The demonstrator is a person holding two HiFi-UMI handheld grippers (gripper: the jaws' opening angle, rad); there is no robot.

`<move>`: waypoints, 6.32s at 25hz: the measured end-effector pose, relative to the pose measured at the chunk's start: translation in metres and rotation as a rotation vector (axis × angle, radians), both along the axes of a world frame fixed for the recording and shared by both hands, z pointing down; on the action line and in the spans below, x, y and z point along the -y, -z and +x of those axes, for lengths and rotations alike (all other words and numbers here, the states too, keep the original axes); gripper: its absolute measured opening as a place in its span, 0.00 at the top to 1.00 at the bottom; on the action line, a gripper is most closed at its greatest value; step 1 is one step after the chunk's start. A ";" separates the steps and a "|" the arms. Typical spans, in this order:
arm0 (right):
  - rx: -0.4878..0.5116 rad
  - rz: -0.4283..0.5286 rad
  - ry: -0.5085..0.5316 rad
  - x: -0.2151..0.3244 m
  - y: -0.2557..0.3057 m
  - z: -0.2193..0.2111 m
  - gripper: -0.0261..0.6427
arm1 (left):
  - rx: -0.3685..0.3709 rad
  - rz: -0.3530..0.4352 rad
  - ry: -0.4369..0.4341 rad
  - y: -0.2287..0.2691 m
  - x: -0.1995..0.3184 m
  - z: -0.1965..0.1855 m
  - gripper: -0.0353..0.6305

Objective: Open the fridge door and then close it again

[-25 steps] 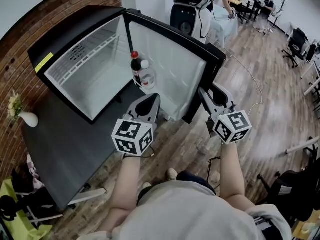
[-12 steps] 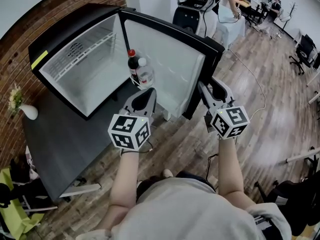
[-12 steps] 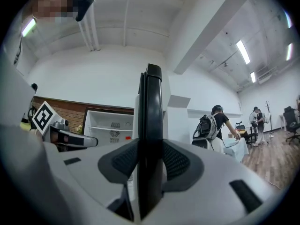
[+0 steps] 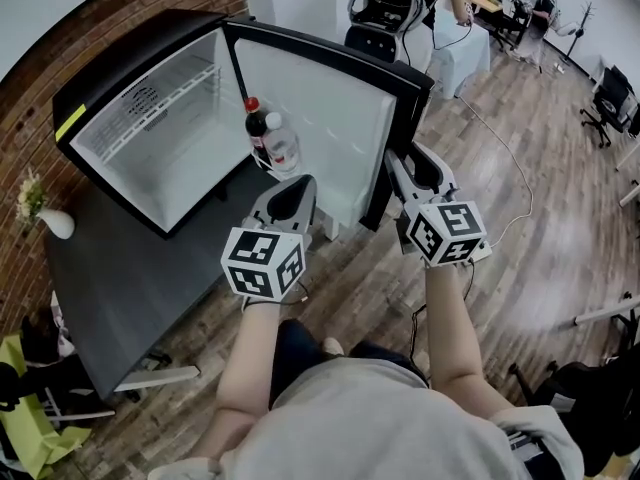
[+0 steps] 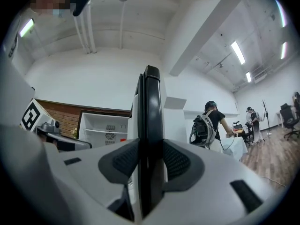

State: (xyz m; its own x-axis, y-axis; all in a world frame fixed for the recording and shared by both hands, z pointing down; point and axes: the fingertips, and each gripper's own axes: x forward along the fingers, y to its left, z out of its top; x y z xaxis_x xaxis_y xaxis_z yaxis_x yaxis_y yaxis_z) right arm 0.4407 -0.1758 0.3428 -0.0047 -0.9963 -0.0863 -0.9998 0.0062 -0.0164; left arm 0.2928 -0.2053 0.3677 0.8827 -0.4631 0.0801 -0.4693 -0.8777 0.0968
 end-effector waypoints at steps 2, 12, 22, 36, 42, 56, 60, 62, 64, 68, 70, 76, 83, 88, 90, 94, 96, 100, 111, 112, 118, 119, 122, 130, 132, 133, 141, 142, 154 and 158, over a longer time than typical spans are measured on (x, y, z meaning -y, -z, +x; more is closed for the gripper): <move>0.001 -0.004 0.005 0.000 0.002 0.003 0.75 | 0.000 -0.001 -0.004 0.001 -0.003 0.004 0.94; 0.027 -0.021 0.056 0.003 -0.001 0.008 0.74 | 0.004 -0.011 -0.022 0.002 -0.003 0.015 0.94; 0.047 -0.010 0.065 0.003 -0.003 0.012 0.74 | -0.013 -0.025 0.009 0.005 0.004 0.010 0.94; 0.037 0.005 0.059 0.003 -0.002 0.013 0.75 | -0.042 -0.033 0.019 0.012 0.011 0.013 0.94; 0.048 0.011 0.061 0.003 -0.002 0.012 0.74 | -0.024 -0.032 -0.001 0.009 0.009 0.015 0.94; 0.047 0.000 0.096 -0.002 -0.003 -0.004 0.74 | -0.019 -0.047 -0.015 0.002 0.001 0.010 0.94; 0.040 -0.014 0.129 -0.006 -0.003 -0.013 0.74 | -0.018 -0.051 -0.025 -0.001 -0.004 0.008 0.94; 0.032 -0.025 0.149 -0.008 -0.004 -0.020 0.74 | -0.018 -0.051 -0.026 -0.001 -0.006 0.005 0.94; 0.031 -0.028 0.171 -0.011 -0.004 -0.027 0.74 | -0.021 -0.051 -0.020 -0.001 -0.007 0.001 0.94; 0.028 -0.028 0.214 -0.015 -0.004 -0.044 0.74 | -0.019 -0.055 0.004 -0.004 -0.006 -0.016 0.94; 0.025 -0.031 0.236 -0.017 -0.005 -0.054 0.74 | -0.022 -0.063 0.019 -0.008 -0.004 -0.027 0.94; 0.027 -0.036 0.298 -0.022 -0.002 -0.078 0.74 | -0.025 -0.083 0.052 -0.008 -0.006 -0.043 0.94; 0.041 -0.050 0.405 -0.020 -0.007 -0.130 0.70 | -0.030 -0.087 0.103 -0.013 0.000 -0.079 0.94; 0.024 -0.057 0.507 -0.016 -0.006 -0.168 0.64 | -0.020 -0.091 0.152 -0.014 0.005 -0.102 0.94; 0.006 -0.058 0.542 -0.011 -0.005 -0.186 0.62 | -0.025 -0.092 0.181 -0.014 0.009 -0.114 0.94; -0.044 -0.065 0.610 -0.010 -0.006 -0.217 0.61 | -0.033 -0.097 0.245 -0.015 0.014 -0.135 0.94; -0.056 -0.058 0.663 -0.009 -0.007 -0.233 0.63 | -0.037 -0.097 0.277 -0.017 0.016 -0.145 0.94; -0.083 -0.047 0.768 -0.003 -0.008 -0.262 0.65 | -0.040 -0.090 0.338 -0.017 0.022 -0.163 0.94; -0.093 -0.041 0.977 0.031 -0.010 -0.324 0.78 | -0.016 -0.085 0.568 -0.024 0.039 -0.240 0.94; -0.093 -0.039 0.979 0.035 -0.011 -0.327 0.87 | -0.015 -0.080 0.585 -0.022 0.040 -0.246 0.94; -0.091 -0.050 1.006 0.067 -0.007 -0.362 0.95 | -0.019 -0.059 0.673 -0.008 0.050 -0.287 0.94; -0.091 -0.053 1.006 0.072 -0.007 -0.366 0.96 | -0.020 -0.057 0.684 -0.006 0.052 -0.292 0.94; -0.111 -0.059 1.002 0.084 -0.006 -0.381 0.96 | -0.016 -0.055 0.710 -0.003 0.054 -0.306 0.94; -0.114 -0.091 0.993 0.115 -0.008 -0.417 0.96 | -0.015 -0.071 0.738 -0.005 0.070 -0.337 0.94; -0.108 -0.091 0.989 0.122 -0.008 -0.423 0.96 | -0.011 -0.073 0.730 -0.006 0.076 -0.341 0.94; -0.103 -0.090 0.986 0.125 -0.008 -0.426 0.96 | -0.010 -0.072 0.724 -0.005 0.078 -0.343 0.94; -0.076 -0.104 0.916 0.152 -0.008 -0.450 0.96 | 0.002 -0.096 0.677 -0.011 0.102 -0.360 0.94; -0.075 -0.104 0.909 0.156 -0.008 -0.453 0.96 | 0.006 -0.098 0.672 -0.012 0.106 -0.362 0.94; -0.040 -0.101 0.846 0.198 -0.009 -0.477 0.96 | -0.007 -0.084 0.637 -0.010 0.148 -0.388 0.94; -0.041 -0.111 0.825 0.213 -0.011 -0.482 0.96 | -0.011 -0.088 0.620 -0.011 0.163 -0.392 0.94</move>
